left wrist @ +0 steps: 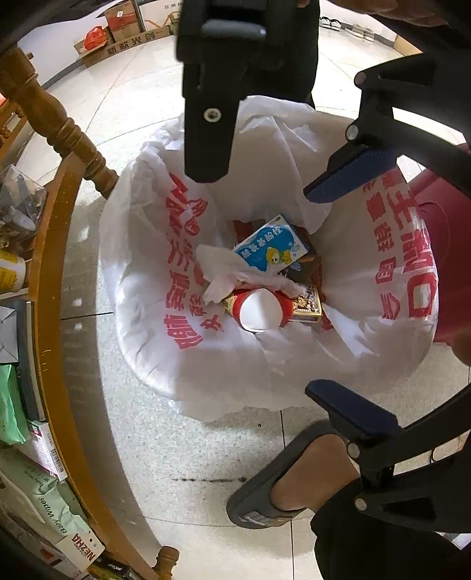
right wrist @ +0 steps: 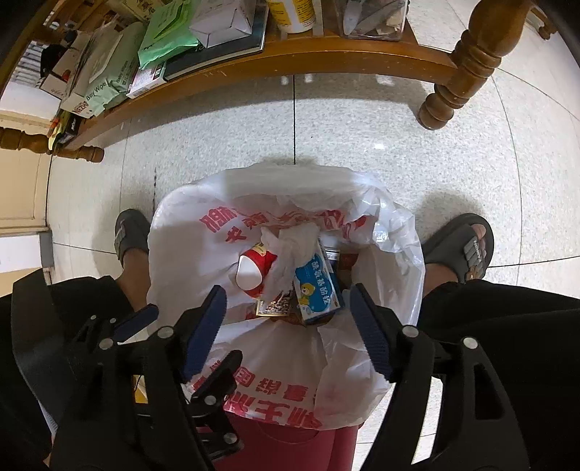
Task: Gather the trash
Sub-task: 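Open both tools to drop the cup and tissue into the bag, then raise both tools back up toward the table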
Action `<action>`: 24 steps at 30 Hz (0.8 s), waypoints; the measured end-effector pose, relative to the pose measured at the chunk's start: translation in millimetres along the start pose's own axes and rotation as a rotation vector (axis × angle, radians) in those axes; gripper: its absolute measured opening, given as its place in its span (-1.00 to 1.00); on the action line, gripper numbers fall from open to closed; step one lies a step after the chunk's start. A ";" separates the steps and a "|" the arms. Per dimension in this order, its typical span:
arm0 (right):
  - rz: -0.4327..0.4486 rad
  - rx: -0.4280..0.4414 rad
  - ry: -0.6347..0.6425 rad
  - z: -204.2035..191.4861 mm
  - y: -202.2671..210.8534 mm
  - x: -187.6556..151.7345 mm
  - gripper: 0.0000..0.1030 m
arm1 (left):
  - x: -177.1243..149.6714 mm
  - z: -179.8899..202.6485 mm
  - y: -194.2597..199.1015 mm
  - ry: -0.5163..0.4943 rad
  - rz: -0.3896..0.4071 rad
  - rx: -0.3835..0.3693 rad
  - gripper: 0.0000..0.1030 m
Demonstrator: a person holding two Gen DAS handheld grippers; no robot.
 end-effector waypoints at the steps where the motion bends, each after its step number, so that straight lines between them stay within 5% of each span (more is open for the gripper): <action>1: 0.001 0.001 -0.001 0.2 0.4 0.2 0.38 | 0.3 0.2 1.1 -0.001 0.003 0.001 0.85; 15: 0.026 0.040 -0.062 9.9 16.4 1.5 0.78 | 3.9 5.6 19.1 -0.014 0.065 -0.015 0.85; 24: 0.103 0.064 -0.078 14.3 50.3 0.1 0.86 | 9.9 11.8 44.8 -0.044 0.145 0.006 0.85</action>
Point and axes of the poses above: each gripper's, at about its wrist camera, not at the fingertips, and y roughly against the way its jaws point, z to its right, x to its top, the point moved 2 cm from there along -y, roughly the way its jaws point, and after that the axes turned 13 degrees about -y, right-handed, at the moved point
